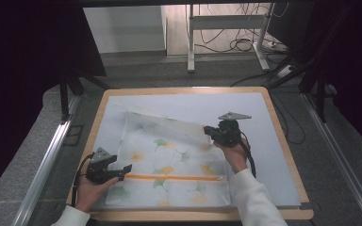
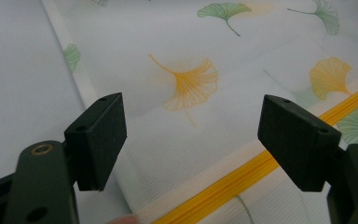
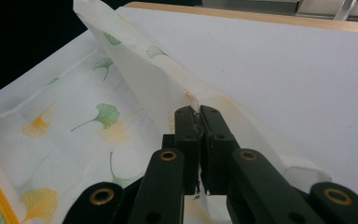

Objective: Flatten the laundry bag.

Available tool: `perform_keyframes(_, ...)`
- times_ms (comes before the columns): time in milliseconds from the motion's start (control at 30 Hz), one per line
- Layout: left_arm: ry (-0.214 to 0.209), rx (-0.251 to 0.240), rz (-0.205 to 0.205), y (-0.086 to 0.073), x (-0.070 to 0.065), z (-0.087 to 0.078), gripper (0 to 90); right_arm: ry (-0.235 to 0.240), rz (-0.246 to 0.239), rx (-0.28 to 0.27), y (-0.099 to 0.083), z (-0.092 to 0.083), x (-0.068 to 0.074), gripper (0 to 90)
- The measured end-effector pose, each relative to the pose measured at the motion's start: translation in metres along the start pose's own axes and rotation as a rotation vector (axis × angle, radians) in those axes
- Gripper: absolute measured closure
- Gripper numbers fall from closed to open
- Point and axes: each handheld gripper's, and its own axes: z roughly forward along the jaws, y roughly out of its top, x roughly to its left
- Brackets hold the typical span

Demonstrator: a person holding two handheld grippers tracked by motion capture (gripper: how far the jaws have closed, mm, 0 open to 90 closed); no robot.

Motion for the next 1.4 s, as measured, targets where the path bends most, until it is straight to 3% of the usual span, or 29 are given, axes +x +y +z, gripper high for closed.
perform_keyframes(567,-0.002,0.001,-0.003,0.000,0.000,0.000,23.3,-0.027,0.016,-0.026,0.014,0.001,-0.018,85.6)
perform_keyframes(1400,-0.009,0.000,-0.012,0.000,0.003,0.001,23.3,-0.145,0.046,-0.025,0.040,0.040,-0.058,85.1)
